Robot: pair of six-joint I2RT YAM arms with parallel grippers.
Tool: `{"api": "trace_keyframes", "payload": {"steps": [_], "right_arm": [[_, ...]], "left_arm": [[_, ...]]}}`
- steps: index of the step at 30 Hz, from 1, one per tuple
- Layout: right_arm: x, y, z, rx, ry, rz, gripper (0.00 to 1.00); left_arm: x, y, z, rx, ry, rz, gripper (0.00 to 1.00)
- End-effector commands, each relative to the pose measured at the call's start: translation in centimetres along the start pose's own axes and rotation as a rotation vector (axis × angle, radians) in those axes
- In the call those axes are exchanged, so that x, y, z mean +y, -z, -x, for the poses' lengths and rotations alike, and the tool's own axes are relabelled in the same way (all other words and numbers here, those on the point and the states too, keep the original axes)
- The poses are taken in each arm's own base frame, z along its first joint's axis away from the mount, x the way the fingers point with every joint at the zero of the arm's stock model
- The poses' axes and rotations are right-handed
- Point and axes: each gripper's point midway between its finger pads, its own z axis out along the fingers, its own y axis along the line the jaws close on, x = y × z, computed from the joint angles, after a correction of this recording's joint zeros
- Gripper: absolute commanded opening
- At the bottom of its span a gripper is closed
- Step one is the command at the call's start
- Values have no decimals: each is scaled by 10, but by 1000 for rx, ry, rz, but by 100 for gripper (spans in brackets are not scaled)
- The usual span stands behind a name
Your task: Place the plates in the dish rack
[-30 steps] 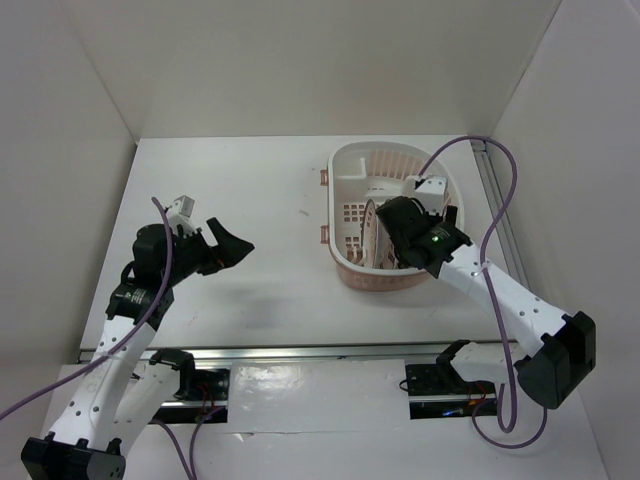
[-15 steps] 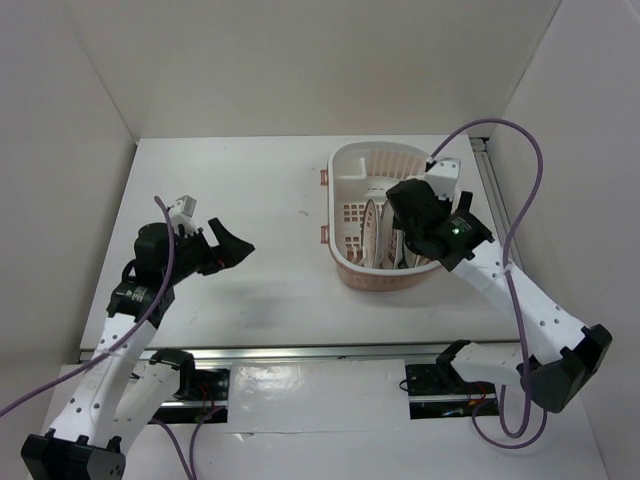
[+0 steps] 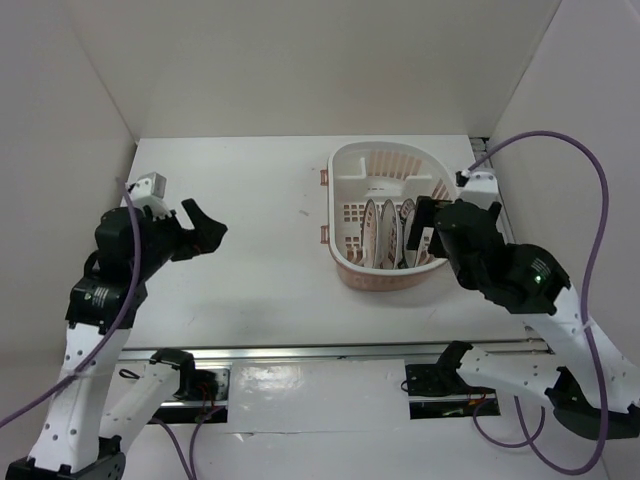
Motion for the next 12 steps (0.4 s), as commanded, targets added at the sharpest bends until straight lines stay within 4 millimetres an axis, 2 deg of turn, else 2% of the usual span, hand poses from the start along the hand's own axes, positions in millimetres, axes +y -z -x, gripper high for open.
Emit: {"api": "trace_keyframes", "payload": {"steps": [1,6,10,12], "right_arm": [[-16,20,-11,46,0,26,100],[-37,40,-15,43,-33,41,100],[-48,53,-9,8,-69,63,100],[-48,53,-9,8,-69,63,100]], "left_arm": [[12,33,14,-60,-76,89,100],[15,55,11,-86,-87,107,100],[22,53,-3,-59,-84,119,100],[26,49,-9,-40,-82,127,100]]}}
